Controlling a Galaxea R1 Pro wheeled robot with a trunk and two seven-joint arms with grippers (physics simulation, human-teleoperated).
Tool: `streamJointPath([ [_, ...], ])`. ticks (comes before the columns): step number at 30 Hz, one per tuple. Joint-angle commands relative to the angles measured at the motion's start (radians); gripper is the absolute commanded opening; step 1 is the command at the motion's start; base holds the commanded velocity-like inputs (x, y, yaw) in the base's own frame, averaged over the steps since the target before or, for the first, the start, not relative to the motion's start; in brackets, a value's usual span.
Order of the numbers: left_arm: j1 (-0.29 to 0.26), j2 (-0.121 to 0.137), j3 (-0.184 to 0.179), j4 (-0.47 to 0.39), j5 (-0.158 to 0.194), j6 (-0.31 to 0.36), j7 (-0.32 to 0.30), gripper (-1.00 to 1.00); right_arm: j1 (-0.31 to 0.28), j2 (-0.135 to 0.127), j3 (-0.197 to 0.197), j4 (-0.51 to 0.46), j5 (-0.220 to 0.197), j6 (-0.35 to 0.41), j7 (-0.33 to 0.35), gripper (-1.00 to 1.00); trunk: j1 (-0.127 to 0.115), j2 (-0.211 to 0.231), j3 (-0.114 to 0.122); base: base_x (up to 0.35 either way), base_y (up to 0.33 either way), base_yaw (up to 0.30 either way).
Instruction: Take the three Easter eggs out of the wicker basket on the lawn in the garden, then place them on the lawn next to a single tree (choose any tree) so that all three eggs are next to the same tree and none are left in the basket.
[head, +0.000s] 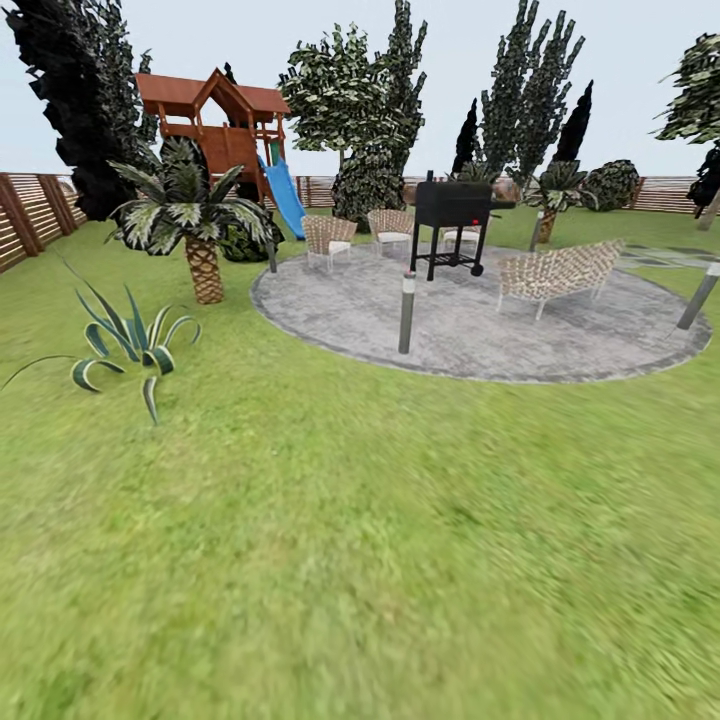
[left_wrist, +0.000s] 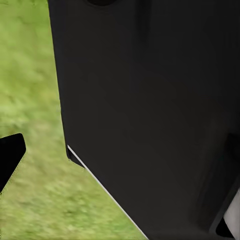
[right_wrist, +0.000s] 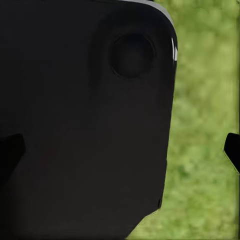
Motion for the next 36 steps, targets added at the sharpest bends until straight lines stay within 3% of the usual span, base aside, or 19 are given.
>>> streamJointPath([
  [1, 0.0, 0.001, 0.001, -0.001, 0.001, 0.001, 0.0, 1.0, -0.001, 0.0, 0.021, 0.002, 0.002, -0.005, -0.001, 1.0, 0.001, 0.0, -0.001, 0.334, 0.0, 0.0],
  [36, 0.0, 0.0, 0.001, -0.001, 0.001, 0.001, 0.0, 1.0, -0.001, 0.005, 0.036, 0.001, 0.001, -0.008, -0.001, 1.0, 0.001, 0.0, -0.001, 0.334, 0.0, 0.0],
])
